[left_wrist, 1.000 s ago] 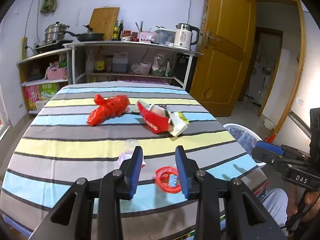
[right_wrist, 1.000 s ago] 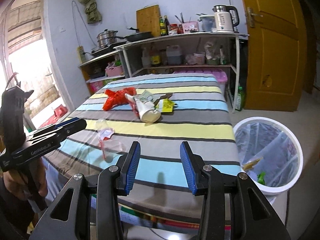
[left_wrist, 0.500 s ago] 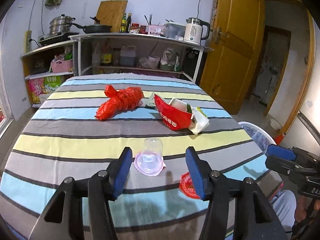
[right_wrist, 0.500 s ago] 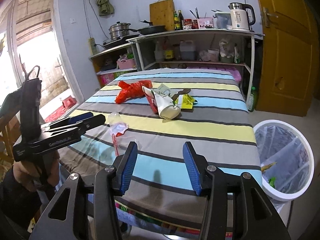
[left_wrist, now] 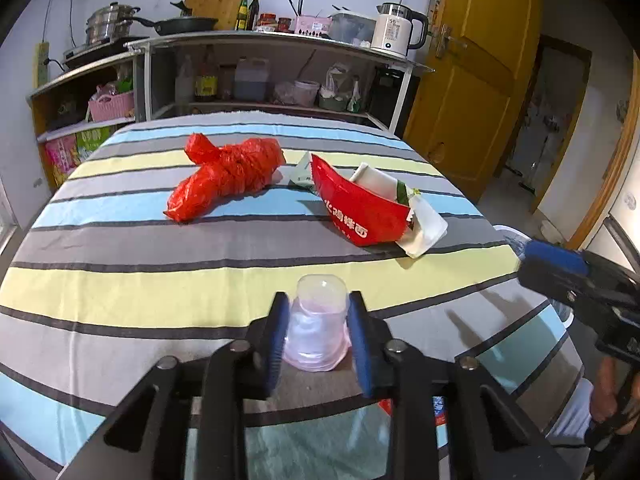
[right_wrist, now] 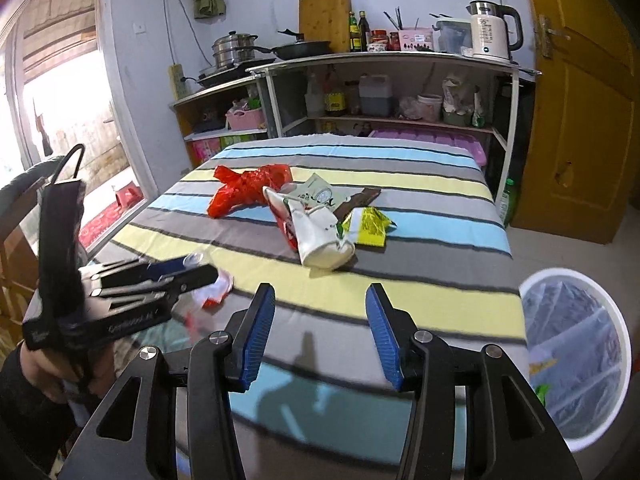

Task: Collect trash
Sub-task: 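Grasp the white paper bag with the right tool while the left tool holds the cup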

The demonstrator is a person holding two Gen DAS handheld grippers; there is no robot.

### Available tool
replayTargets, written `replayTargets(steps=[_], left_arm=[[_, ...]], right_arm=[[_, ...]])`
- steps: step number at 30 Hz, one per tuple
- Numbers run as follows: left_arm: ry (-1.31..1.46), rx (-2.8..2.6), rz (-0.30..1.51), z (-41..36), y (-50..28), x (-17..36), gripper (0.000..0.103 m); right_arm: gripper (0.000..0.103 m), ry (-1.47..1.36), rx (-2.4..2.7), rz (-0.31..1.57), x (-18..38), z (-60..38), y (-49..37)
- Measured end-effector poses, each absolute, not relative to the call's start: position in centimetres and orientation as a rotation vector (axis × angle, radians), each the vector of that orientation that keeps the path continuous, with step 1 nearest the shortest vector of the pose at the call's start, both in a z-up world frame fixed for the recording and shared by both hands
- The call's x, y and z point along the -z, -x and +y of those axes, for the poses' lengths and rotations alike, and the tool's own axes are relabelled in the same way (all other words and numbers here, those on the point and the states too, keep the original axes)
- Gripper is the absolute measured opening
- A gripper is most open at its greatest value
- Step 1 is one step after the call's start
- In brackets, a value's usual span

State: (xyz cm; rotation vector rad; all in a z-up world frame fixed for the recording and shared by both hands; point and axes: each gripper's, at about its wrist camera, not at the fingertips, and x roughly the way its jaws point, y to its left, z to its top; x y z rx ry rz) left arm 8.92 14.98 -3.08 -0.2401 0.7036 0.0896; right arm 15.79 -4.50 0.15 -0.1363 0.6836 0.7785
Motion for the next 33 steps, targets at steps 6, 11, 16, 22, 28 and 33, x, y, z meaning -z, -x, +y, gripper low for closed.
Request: replayTargets(steps=[6,11,16,22,28,33], left_arm=[[0.260,-0.077,0.694,15.4,-8.9,3.0,0.029],[0.280,-0.068,0.687,15.8,-9.0,2.9,0.029],[0.291,-0.056,0.688,16.0,-9.2,3.1,0.029],[0.297,-0.048,0.688,16.2,-9.3,3.2,0.029],[0.297,-0.048,0.688,16.2,-9.3,3.2,0.029],[0.292,-0.053,0.681,16.1,-9.1,2.9,0.029]], right_arm=[[0.048,0.200,-0.799,0.684,0.3,-1.7,-18.1],[0.048,0.262,-0.810,0.686,0.8,0.3,-19.6],[0.048,0.323,-0.799,0.731,2.1,1.6,-20.9],[0.048,0.337,-0.781,0.777,2.9,1.8,-21.5],[0.047,0.317,-0.787,0.787,3.2,1.7,-21.5],[0.047,0.282,-0.789,0.788,3.1,1.1,-21.4]])
